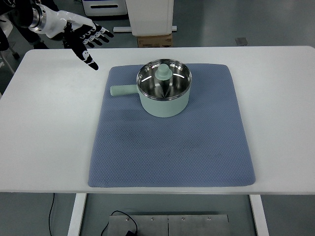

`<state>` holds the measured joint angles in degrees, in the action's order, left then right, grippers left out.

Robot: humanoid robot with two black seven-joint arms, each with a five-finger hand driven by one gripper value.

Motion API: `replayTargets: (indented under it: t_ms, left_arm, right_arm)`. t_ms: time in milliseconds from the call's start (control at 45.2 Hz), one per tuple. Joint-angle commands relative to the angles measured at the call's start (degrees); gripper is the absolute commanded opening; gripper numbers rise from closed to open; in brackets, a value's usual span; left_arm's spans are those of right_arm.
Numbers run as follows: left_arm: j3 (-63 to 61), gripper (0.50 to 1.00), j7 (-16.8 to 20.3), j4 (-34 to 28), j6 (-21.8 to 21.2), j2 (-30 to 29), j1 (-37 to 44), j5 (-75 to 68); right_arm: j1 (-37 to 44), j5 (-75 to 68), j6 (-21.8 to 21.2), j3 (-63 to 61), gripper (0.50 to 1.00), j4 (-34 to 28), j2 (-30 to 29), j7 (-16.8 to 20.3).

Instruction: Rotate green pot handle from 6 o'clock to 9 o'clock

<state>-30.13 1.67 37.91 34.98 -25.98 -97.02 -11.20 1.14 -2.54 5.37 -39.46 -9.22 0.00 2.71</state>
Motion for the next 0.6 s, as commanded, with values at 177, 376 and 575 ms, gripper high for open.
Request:
replayTargets:
  t_ms: [177,376,575]
  left_arm:
    - [13.15,1.0,-0.18,-15.75,0.02,0.67,13.34,17.87]
    - [26.33,1.0,-0.18,-16.46,0.02,0.58,22.48,24.29]
    - [46.46,1.0,0.09,-16.46,-6.41,1.45,32.94,27.55]
  right_arm:
    - [0.0,-0.01,-0.01,0.0,1.0,-0.01,0.0,0.01]
    - [0.0,0.08,-0.01,0.0,1.0,-0.01,0.0,0.01]
    - [0.0,-0.01,-0.01,0.0,1.0,-0.01,0.0,0.01]
